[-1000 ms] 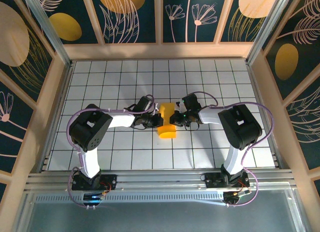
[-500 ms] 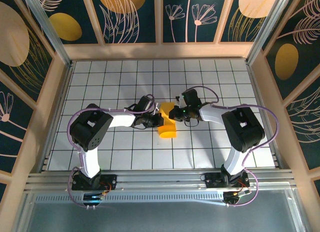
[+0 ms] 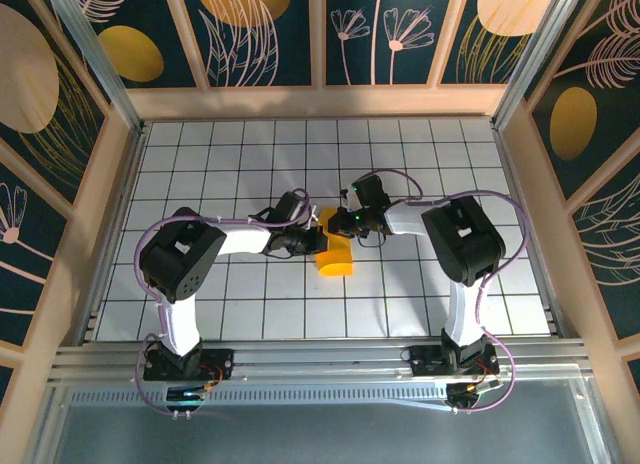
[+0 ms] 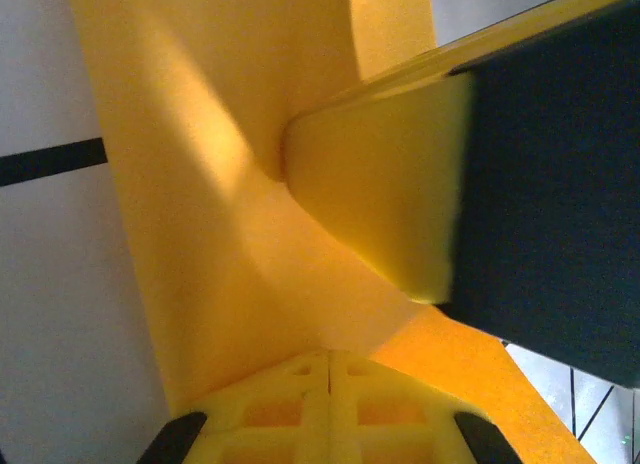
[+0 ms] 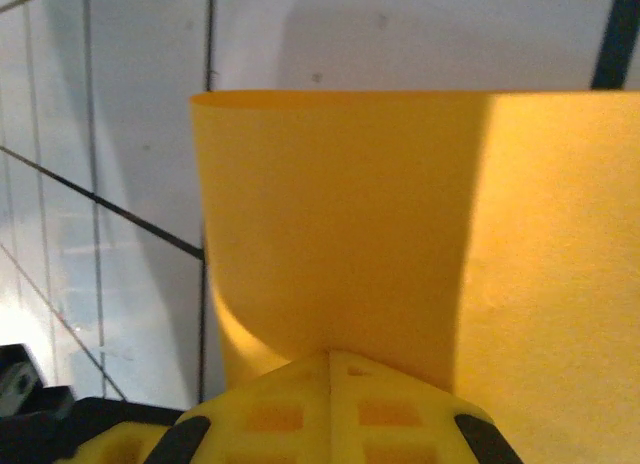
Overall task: Fold a paper plane with a square sheet of paper (fold left side to right side)
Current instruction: Hold the square sheet of paper at the center of the table, then first fold the square sheet of paper in half at the center of the table.
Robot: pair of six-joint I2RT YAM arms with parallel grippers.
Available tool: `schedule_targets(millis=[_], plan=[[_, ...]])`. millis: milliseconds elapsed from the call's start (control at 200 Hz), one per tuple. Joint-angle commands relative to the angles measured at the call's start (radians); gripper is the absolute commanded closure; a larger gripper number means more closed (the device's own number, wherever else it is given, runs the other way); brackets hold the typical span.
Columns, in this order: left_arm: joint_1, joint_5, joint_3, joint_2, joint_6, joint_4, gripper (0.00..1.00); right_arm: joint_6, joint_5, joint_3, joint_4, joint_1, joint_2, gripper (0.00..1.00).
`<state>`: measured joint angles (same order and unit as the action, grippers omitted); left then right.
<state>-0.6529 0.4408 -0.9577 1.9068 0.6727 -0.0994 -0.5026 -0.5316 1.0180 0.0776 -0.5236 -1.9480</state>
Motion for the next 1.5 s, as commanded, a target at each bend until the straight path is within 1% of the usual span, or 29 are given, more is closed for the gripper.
schedule_targets(millis=[0,305,581,741,886,1101,1201,1321,1492], plan=[[0.000,-0.019,-0.001,0.029,-0.015,0.071,1.00,0.026,0.020,0.018,-0.040,0.002,-0.033,1.00],[-0.013,0.007,0.065,-0.024,-0.024,0.101,1.00,0.019,0.063,-0.022,-0.075,0.019,-0.051,1.00],[-0.052,0.047,0.203,-0.101,0.021,0.089,1.00,0.031,0.067,-0.025,-0.087,0.025,-0.052,1.00],[-0.054,0.062,0.253,-0.131,0.046,0.060,1.00,0.036,0.065,-0.020,-0.092,0.025,-0.051,1.00],[-0.053,0.054,0.233,-0.170,0.050,0.066,1.00,0.041,0.064,-0.019,-0.094,0.023,-0.049,1.00],[-0.045,0.034,0.127,-0.186,0.039,0.101,1.00,0.042,0.064,-0.022,-0.096,0.023,-0.045,1.00],[-0.043,0.036,0.082,-0.160,0.037,0.091,1.00,0.042,0.064,-0.020,-0.095,0.022,-0.045,1.00],[-0.043,0.065,0.045,-0.098,0.035,0.062,1.00,0.044,0.063,-0.016,-0.098,0.022,-0.045,1.00],[-0.044,0.096,0.037,-0.044,0.033,0.037,1.00,0.048,0.062,-0.015,-0.099,0.020,-0.047,1.00]])
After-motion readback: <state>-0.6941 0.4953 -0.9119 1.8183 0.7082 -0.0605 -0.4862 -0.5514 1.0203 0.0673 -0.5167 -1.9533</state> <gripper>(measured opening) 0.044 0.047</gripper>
